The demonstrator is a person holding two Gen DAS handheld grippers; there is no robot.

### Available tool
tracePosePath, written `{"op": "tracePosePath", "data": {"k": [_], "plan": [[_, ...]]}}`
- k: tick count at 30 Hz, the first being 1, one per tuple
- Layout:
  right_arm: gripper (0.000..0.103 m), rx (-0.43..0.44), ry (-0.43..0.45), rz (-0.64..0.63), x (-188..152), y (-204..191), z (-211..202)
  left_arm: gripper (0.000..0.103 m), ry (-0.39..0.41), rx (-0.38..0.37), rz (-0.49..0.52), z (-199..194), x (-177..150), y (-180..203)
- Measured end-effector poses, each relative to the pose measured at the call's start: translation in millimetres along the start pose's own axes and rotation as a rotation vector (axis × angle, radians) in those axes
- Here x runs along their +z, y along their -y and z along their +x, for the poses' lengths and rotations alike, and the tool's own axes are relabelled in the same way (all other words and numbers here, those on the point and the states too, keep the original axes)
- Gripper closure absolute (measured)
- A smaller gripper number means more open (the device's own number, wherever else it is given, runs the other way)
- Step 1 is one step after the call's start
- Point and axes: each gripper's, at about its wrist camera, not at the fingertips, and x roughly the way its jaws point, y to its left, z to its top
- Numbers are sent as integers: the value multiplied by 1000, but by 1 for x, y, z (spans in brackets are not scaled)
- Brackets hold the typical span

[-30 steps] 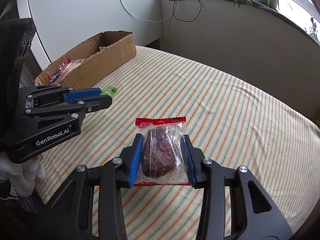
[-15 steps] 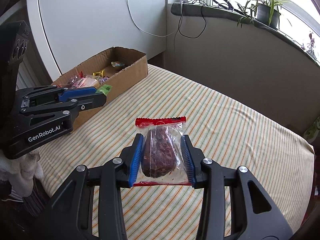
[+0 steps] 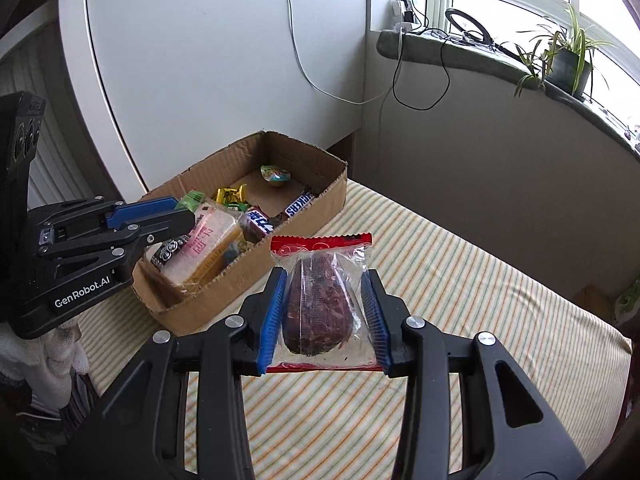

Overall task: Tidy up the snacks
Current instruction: 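Carry the red-wrapped cake and green candy over the box with both tools, then lower the cake and green candy into the box and open both tools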

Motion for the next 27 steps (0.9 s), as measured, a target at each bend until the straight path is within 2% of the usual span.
{"op": "tracePosePath", "data": {"k": [12,18,27], "plan": [[63,38,-14,-26,39,-38,49,84,-9,42,-51,15,19,-64],[63,47,-37,-40,46,-49,73,84,-21,50,-40,31,28,-70],[63,63,-71,-31,52,-45,101,84,-43,49,-49,48,34,-78]]}}
